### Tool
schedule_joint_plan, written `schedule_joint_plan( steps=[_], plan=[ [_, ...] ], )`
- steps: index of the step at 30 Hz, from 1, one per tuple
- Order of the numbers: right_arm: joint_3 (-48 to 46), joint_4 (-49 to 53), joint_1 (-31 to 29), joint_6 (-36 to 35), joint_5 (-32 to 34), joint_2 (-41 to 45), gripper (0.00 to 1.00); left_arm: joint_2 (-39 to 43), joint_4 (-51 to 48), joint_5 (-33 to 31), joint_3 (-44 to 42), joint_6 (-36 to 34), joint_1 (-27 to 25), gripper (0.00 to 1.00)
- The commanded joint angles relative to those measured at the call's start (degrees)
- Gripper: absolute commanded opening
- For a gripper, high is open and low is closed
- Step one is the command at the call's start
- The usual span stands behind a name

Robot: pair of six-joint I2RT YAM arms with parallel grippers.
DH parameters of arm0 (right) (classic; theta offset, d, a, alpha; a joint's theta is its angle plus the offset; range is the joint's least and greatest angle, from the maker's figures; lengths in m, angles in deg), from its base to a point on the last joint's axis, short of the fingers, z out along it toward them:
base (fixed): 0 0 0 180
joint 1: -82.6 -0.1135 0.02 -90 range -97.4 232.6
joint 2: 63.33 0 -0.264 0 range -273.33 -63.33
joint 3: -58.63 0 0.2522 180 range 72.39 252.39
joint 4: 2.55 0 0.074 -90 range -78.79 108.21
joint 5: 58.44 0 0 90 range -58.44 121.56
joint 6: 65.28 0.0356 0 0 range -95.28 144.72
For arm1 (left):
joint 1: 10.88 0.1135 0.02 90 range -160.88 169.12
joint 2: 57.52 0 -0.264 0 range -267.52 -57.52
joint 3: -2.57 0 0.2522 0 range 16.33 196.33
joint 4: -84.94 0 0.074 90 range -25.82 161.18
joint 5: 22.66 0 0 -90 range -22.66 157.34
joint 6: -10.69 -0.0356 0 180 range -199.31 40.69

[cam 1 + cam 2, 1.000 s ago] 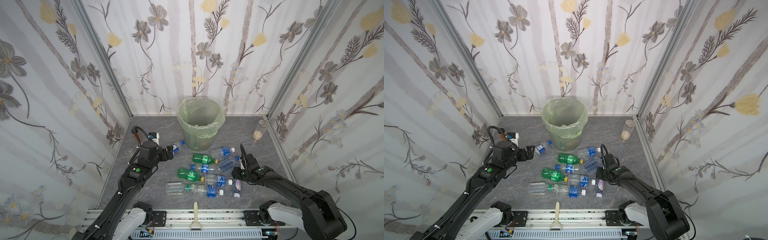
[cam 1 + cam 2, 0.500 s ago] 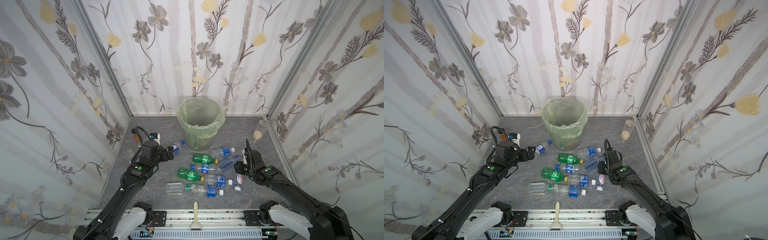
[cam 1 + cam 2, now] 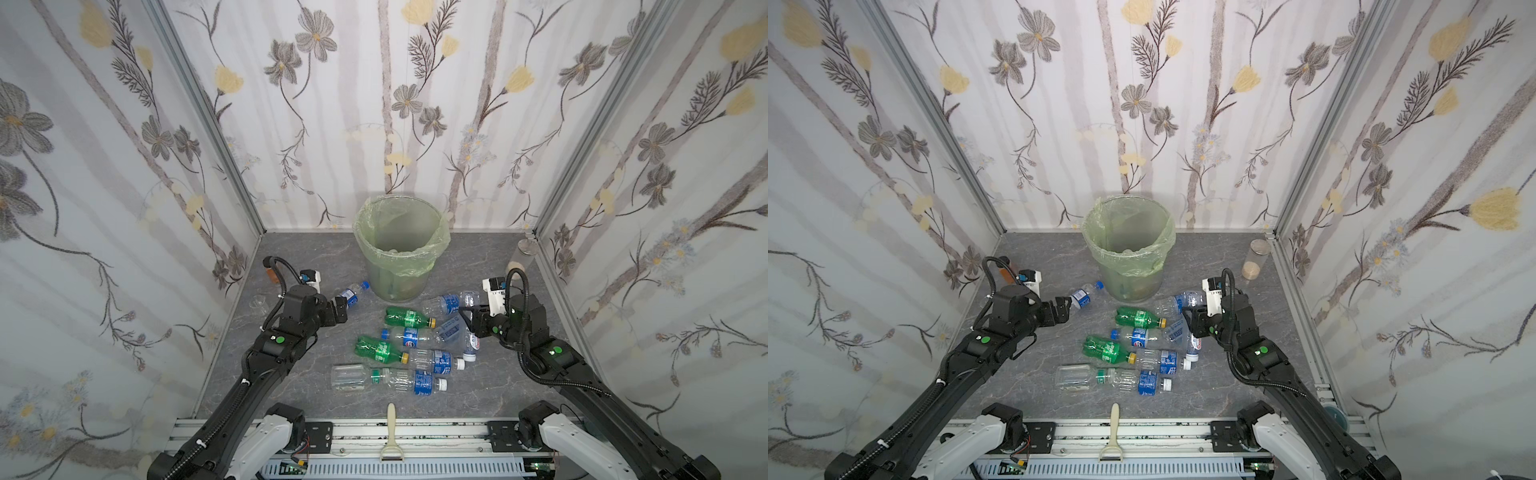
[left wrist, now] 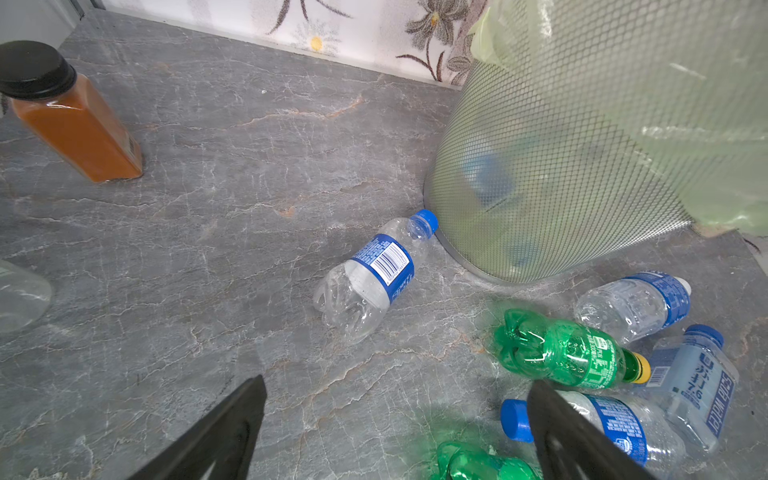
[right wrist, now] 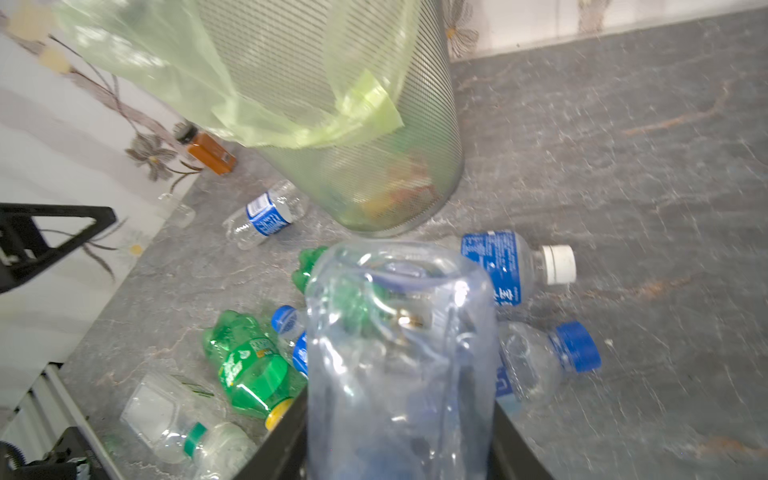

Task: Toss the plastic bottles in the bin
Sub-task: 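Lift the clear bottle over the bin and open the right gripper, then withdraw the right gripper while the left reaches to the blue-capped bottle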

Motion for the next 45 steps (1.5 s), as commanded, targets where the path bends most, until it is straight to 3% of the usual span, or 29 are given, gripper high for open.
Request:
schedule_joint_plan(
  steps=[1, 6, 10, 12, 14, 19, 27, 45],
  plan=[
    [5.3, -12.5, -0.1, -0.9, -7.3, -2.0, 0.48, -0.4, 1.7, 0.1, -0.2, 1.3, 0.1, 1.00],
    [29.0, -19.2, -0.2, 1.7, -11.7, -19.0, 0.49, -1.8, 1.9, 2.5, 1.5, 2.7, 0.0, 1.00],
    [54.0, -18.9, -0.1, 8.9, -9.5, -38.2, 0.75, -3.3, 2.5, 3.4, 2.5, 2.9, 0.1, 1.00],
    [63.4, -17.3, 0.4, 10.4, -10.6, -44.8, 0.81, -4.3, 2.5, 4.2, 3.1, 2.5, 0.1, 1.00],
    [65.9, -16.4, 1.2, 11.9, -11.1, -46.3, 0.86, -4.7, 2.5, 3.8, 3.4, 2.4, 0.1, 1.00],
    [56.6, -15.8, 3.5, 8.9, -12.1, -39.9, 0.91, -6.5, 2.9, 4.9, 4.3, 0.8, 0.1, 1.00],
    [40.0, -12.5, 6.1, 4.1, -13.3, -27.2, 0.91, -13.1, 3.1, 2.8, 7.2, -1.8, 0.2, 1.00],
    [7.8, -10.6, 9.9, -0.8, -6.8, -8.8, 0.94, -32.8, 7.1, 2.5, 14.2, -7.8, 0.7, 0.96]
  ],
)
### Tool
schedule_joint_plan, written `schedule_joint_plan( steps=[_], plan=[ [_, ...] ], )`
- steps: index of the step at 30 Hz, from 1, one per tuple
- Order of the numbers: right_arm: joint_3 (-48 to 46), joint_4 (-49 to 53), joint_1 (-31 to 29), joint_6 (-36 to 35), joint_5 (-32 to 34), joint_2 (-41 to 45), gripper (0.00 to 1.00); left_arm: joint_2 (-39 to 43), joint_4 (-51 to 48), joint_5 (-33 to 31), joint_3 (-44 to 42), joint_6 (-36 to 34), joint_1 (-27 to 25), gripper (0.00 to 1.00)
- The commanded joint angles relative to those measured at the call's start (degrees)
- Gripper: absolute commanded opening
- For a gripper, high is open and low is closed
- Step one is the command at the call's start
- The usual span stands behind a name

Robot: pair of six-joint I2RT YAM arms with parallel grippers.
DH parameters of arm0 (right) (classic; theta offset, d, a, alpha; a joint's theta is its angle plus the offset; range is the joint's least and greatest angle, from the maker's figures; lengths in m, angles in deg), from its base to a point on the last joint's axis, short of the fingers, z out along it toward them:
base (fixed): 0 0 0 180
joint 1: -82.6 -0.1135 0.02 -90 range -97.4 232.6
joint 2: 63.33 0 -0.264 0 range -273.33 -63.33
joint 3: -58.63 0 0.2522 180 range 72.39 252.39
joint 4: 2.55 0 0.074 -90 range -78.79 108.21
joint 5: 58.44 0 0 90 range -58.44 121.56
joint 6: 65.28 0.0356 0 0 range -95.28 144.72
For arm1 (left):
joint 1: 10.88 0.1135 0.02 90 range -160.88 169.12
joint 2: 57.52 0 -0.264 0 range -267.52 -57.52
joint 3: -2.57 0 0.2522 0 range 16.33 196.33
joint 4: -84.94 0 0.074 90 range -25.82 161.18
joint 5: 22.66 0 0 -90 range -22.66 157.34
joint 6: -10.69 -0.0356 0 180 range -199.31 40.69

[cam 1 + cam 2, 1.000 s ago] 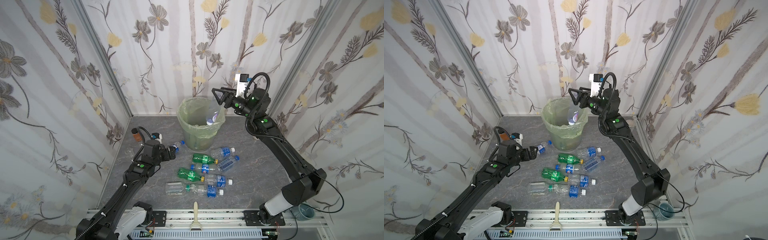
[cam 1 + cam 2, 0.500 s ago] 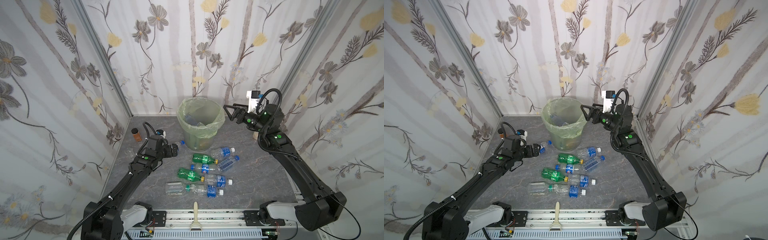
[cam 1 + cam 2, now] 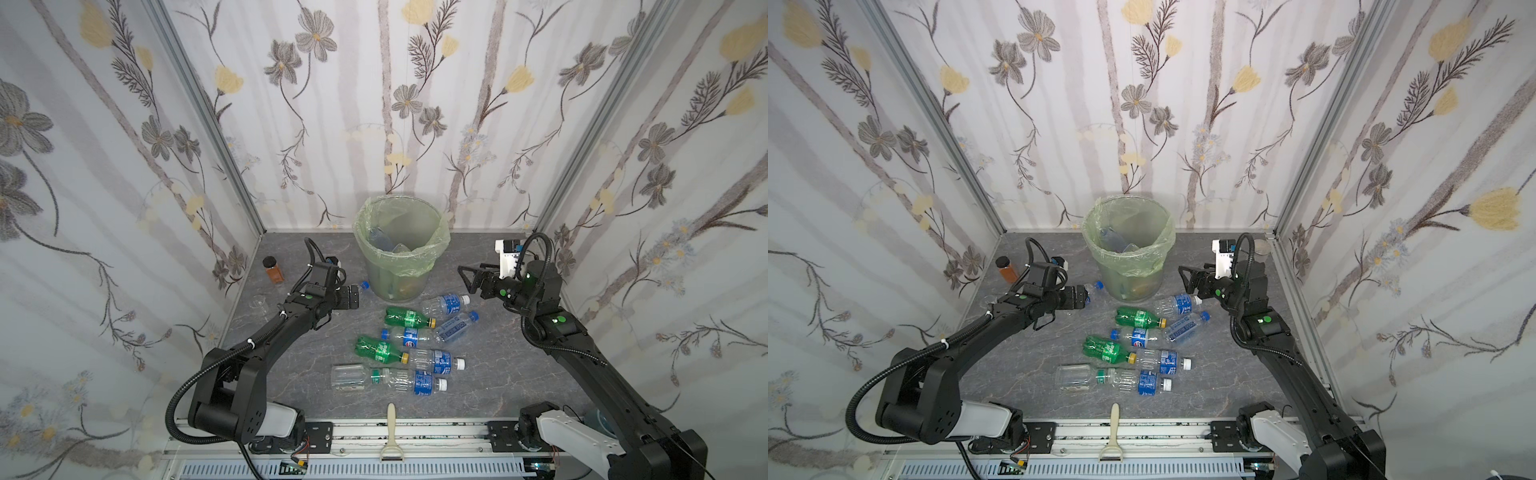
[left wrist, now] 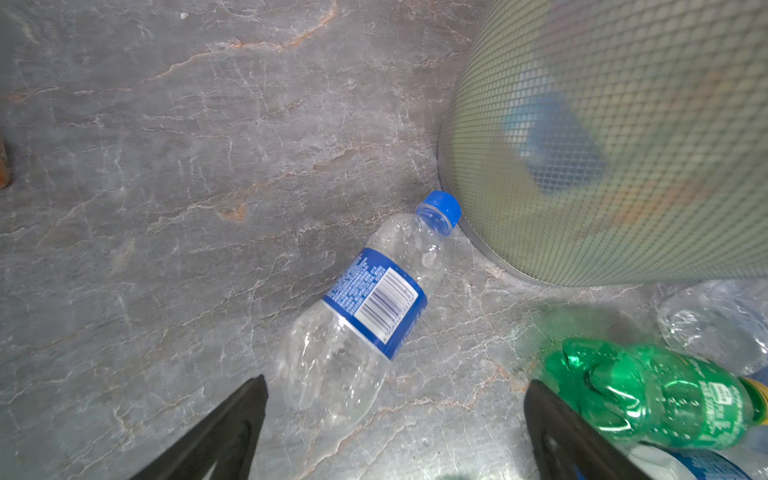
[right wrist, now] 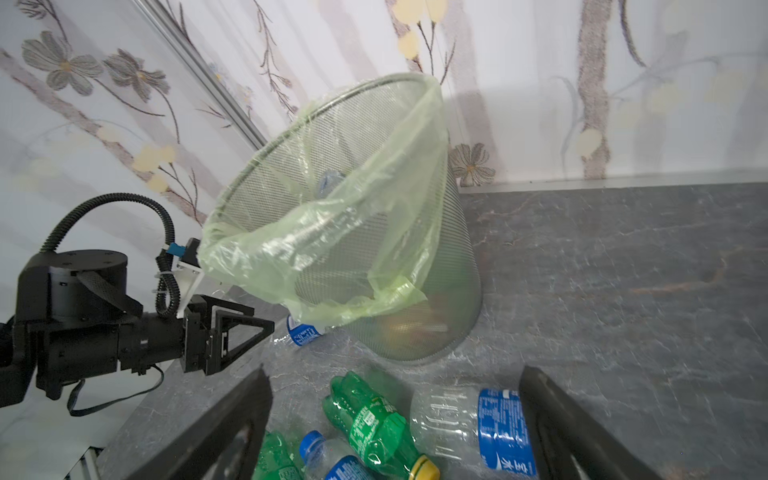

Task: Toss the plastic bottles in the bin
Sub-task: 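Withdraw the right gripper while the left reaches to the blue-capped bottle, then grasp the blue-capped water bottle with the left gripper and lift it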

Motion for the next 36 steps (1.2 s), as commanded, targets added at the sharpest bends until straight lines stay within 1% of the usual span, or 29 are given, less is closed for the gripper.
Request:
schedule_joint_plan(
  steps=[1, 3, 6, 10, 13, 16, 27, 32, 36],
  plan=[
    [-3.9, -1.4, 0.4, -1.3, 1.3, 1.9, 0.94, -3.8, 2.8, -0.1, 2.3, -2.1, 0.4, 0.96],
    [-5.6, -1.4, 0.5, -1.1, 1.3, 2.7, 0.94, -7.0, 3.4, -1.3, 3.8, -1.8, 0.6, 0.96],
    [-6.6, -1.3, 0.7, -1.1, 2.1, 3.2, 0.94, -11.4, 4.0, -0.5, 6.0, -1.9, 0.7, 0.95],
    [-6.7, -1.0, 0.8, -1.2, 2.4, 3.6, 0.94, -15.2, 4.4, 1.2, 7.3, -1.6, 0.7, 0.90],
    [-6.9, -1.1, 0.9, -1.2, 2.8, 3.7, 0.94, -16.6, 4.5, 0.5, 7.0, -0.8, 0.7, 0.85],
    [-6.9, -0.8, 0.9, -0.7, 3.7, 3.8, 0.94, -17.3, 4.9, -0.2, 5.7, 0.7, 0.7, 0.81],
    [-6.9, -0.9, 0.9, -0.3, 3.9, 3.8, 0.94, -17.8, 6.7, -0.2, 1.5, 3.4, 0.6, 0.72],
    [-6.9, -1.1, 0.9, 0.0, 3.9, 3.5, 0.93, -15.8, 7.4, -0.8, -0.5, 4.4, 0.6, 0.65],
    [-7.0, -1.1, 0.9, 0.0, 4.0, 3.3, 0.93, -11.8, 7.7, -1.3, -2.5, 4.9, 0.6, 0.63]
  ],
)
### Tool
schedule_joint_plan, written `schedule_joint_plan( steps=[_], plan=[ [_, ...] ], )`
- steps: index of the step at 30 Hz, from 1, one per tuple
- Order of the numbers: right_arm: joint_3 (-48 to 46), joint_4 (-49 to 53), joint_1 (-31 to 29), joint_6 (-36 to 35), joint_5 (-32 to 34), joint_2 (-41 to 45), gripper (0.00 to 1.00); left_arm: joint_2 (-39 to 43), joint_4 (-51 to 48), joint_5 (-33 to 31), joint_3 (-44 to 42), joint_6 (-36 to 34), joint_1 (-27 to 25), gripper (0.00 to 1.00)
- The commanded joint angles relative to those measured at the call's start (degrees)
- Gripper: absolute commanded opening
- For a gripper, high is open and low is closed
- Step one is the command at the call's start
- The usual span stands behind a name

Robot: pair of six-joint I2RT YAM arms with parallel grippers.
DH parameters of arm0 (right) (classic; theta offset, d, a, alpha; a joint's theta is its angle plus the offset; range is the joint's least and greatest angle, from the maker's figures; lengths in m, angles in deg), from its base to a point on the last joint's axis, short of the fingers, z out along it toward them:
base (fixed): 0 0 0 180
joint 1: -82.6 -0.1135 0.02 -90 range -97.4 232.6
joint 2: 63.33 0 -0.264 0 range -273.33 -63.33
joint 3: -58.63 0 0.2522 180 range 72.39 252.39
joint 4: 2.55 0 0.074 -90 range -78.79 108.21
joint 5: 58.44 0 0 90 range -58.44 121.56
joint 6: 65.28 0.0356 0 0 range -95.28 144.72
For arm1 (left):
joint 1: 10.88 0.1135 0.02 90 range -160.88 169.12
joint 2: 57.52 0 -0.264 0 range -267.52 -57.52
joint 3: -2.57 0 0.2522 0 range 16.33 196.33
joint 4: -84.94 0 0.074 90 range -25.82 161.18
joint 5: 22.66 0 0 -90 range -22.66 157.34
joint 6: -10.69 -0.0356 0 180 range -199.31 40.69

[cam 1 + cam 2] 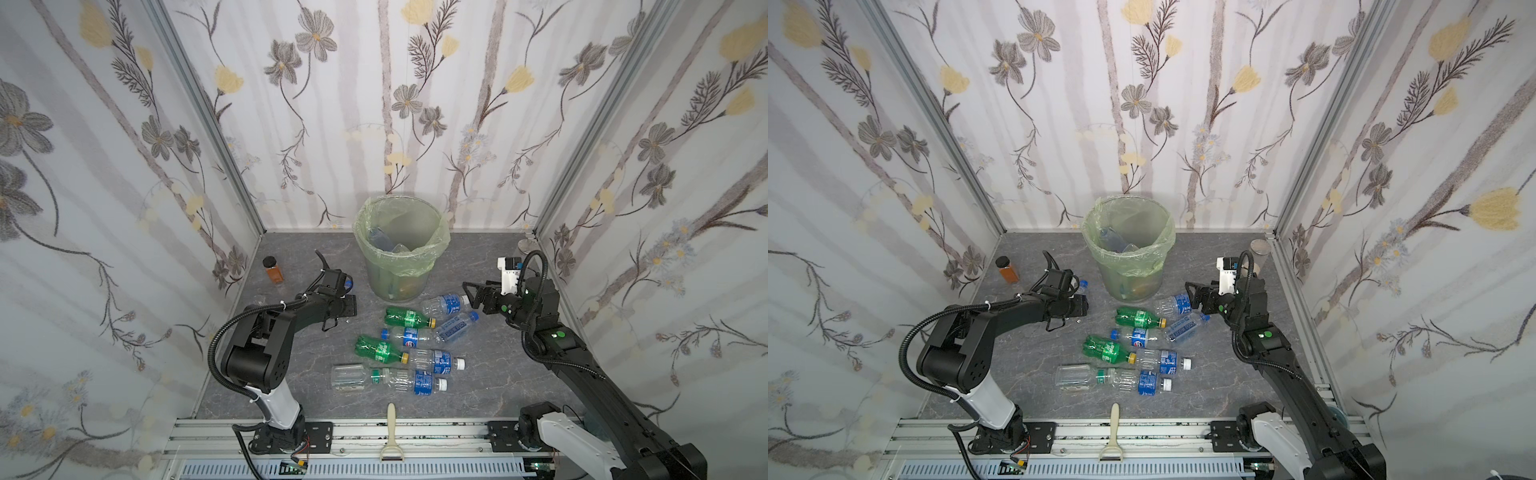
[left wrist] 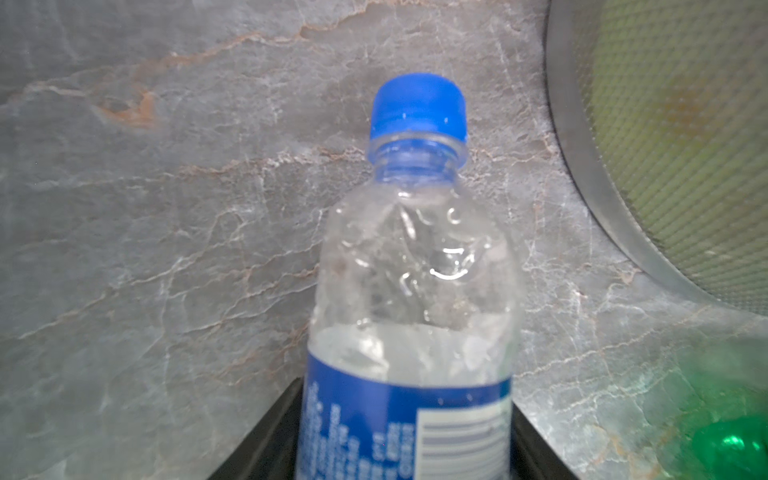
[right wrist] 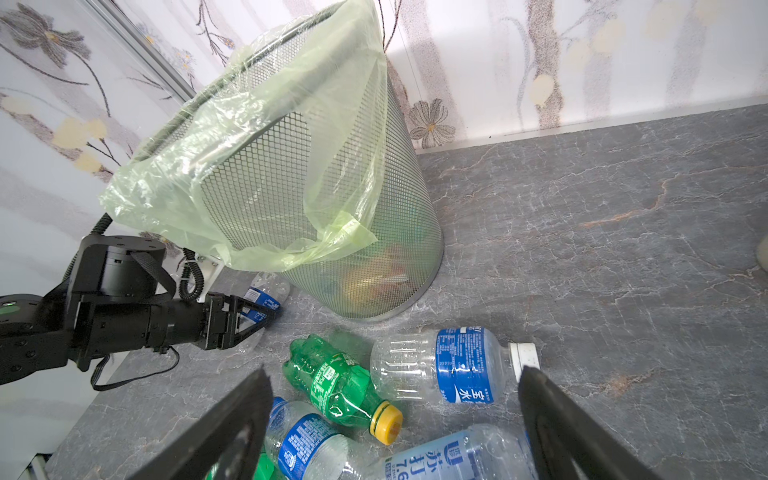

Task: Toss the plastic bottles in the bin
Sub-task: 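Grasp the blue-capped water bottle with the left gripper and lift it, then move the blue-capped bottle over the bin and open the left gripper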

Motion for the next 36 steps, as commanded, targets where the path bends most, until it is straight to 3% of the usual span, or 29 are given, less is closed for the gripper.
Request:
schedule_joint_plan(
  steps=[1, 6, 17, 24, 28, 31, 33, 36],
  plan=[
    [-0.1, -1.5, 0.0, 0.4, 0.5, -0.3, 0.93, 3.8, 1.6, -1.2, -1.5, 1.4, 0.1, 0.62],
    [-0.1, -1.5, 0.0, 0.4, 0.1, -0.4, 0.92, 12.3, 1.5, -1.2, -4.8, 3.3, 0.1, 0.58],
    [-0.7, -0.8, 0.0, 0.5, -0.6, -1.0, 0.92, 39.9, -0.8, 2.2, -11.1, 6.9, 0.1, 0.56],
    [-2.0, -0.1, 0.0, 0.4, -0.2, -1.9, 0.91, 47.9, -4.3, 6.9, -8.1, 7.8, -0.2, 0.54],
    [-2.1, 1.6, 0.0, 0.0, 0.5, -1.9, 0.91, 44.0, -6.0, 11.7, 2.0, 8.7, -2.3, 0.54],
    [-2.7, 1.5, 0.0, -0.1, 0.7, -1.4, 0.91, 34.9, -6.0, 11.7, 14.7, 8.3, -4.8, 0.57],
    [-2.6, 1.6, 0.0, -0.4, 0.4, -1.4, 0.92, 25.6, -6.0, 15.1, 26.7, 10.6, -4.9, 0.62],
    [-1.9, 3.9, 0.0, -0.2, 1.9, -2.0, 0.92, 11.8, -6.0, 18.5, 44.1, 11.4, -6.7, 0.99]
  ],
)
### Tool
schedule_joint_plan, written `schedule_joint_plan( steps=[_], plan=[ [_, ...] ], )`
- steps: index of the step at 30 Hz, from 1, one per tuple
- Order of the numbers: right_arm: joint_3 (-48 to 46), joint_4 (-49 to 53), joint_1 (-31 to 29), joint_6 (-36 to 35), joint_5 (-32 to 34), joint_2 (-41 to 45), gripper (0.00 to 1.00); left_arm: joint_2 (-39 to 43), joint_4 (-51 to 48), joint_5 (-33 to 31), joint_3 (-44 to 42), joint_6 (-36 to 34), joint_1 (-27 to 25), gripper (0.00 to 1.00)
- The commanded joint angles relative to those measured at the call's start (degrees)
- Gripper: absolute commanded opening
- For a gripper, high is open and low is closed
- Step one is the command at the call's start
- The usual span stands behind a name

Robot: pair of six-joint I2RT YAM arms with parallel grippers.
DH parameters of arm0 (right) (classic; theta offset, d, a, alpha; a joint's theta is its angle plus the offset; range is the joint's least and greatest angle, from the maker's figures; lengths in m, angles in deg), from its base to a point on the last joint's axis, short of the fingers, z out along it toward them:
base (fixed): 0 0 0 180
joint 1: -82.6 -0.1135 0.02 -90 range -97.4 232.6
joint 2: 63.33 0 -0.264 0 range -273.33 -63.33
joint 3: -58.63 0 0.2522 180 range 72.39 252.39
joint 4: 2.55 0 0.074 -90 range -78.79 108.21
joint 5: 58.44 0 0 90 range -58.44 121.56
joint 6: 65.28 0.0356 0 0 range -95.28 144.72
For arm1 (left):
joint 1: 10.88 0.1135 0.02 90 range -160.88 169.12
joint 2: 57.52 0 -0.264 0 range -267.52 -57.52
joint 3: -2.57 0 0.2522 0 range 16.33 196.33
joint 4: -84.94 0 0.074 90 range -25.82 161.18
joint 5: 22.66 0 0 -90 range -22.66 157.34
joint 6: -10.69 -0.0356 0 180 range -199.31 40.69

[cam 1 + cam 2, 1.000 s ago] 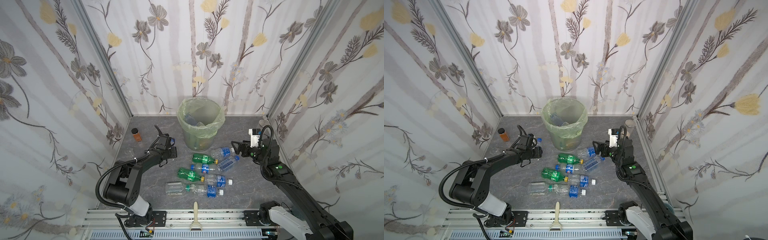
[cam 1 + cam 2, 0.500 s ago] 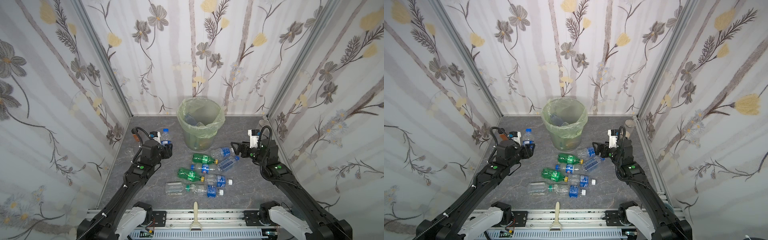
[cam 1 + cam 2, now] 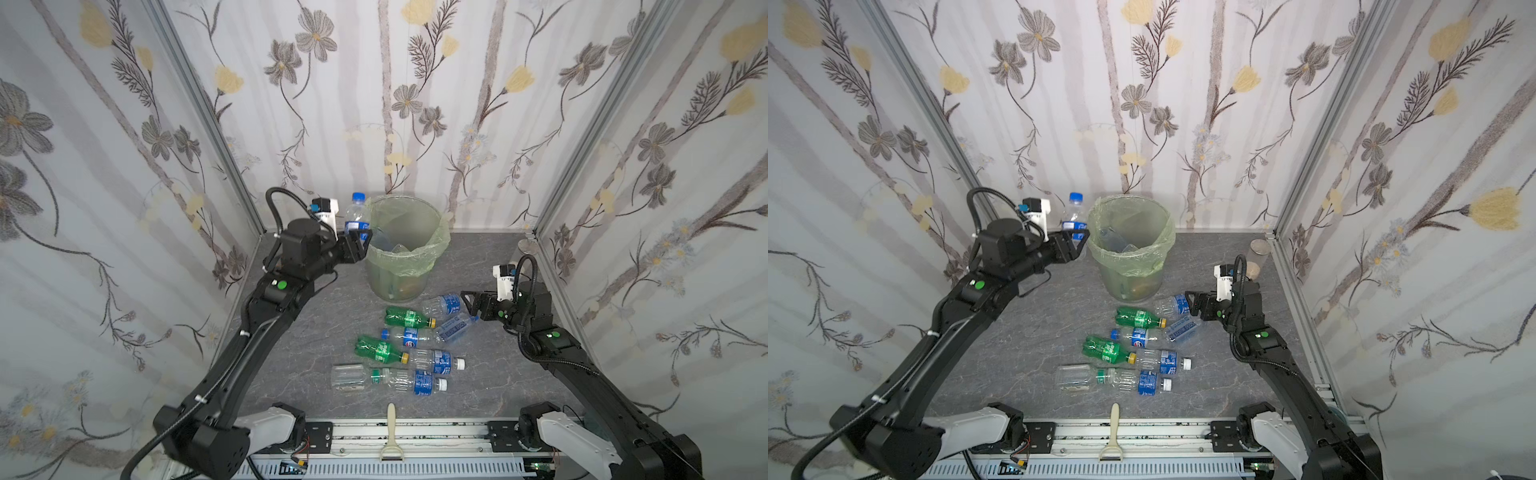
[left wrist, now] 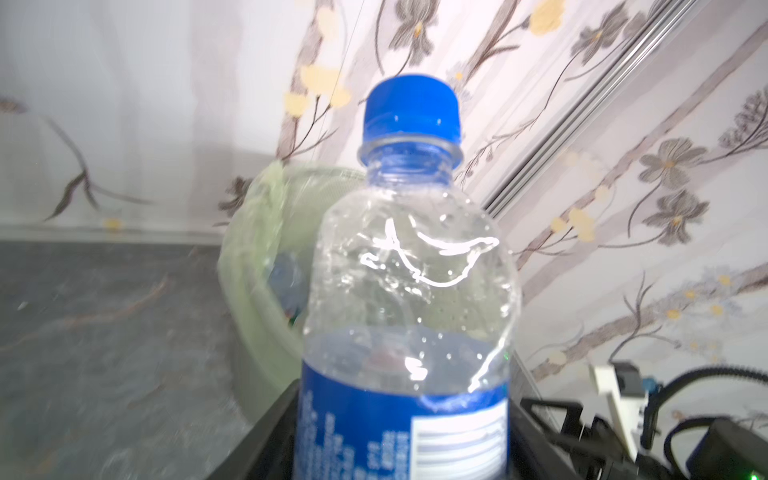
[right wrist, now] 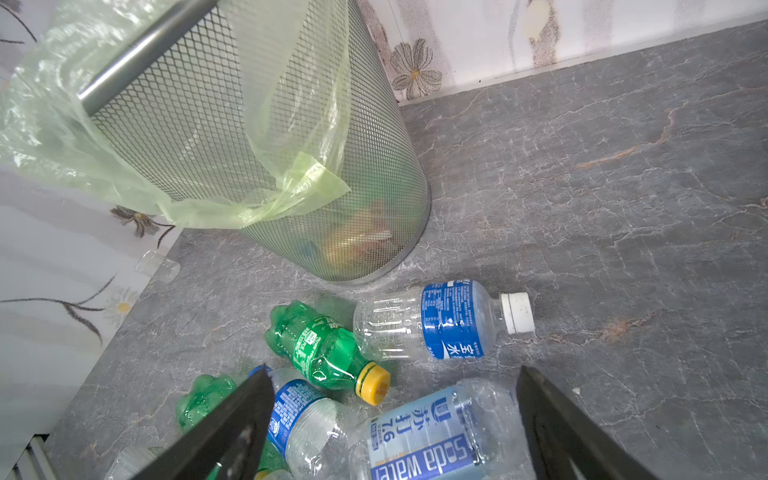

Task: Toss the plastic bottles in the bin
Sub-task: 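Move the blue-capped bottle over the bin and open the left gripper, then withdraw the left gripper while the right reaches to the soda water bottle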

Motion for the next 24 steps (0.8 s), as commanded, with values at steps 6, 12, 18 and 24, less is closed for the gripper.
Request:
schedule_joint_plan(
  steps=[6, 12, 18, 24],
  plan=[
    [-0.1, 5.4, 0.0, 0.1, 4.3, 1.7, 0.93, -10.3, 0.5, 1.2, 14.9, -0.4, -1.8, 1.00],
    [-1.9, 5.3, 0.0, 0.9, 5.2, 2.0, 0.92, -1.3, 0.6, -4.1, 3.5, -3.1, -1.7, 1.00],
    [-2.6, 6.6, 0.0, 3.8, 5.6, -1.6, 0.89, 10.8, 0.7, -9.7, -11.2, -4.3, -0.5, 1.00],
    [-7.1, 4.6, -0.8, 9.0, 5.3, -3.7, 0.88, 19.9, 0.6, -10.6, -23.6, -3.9, 2.6, 1.00]
  ],
)
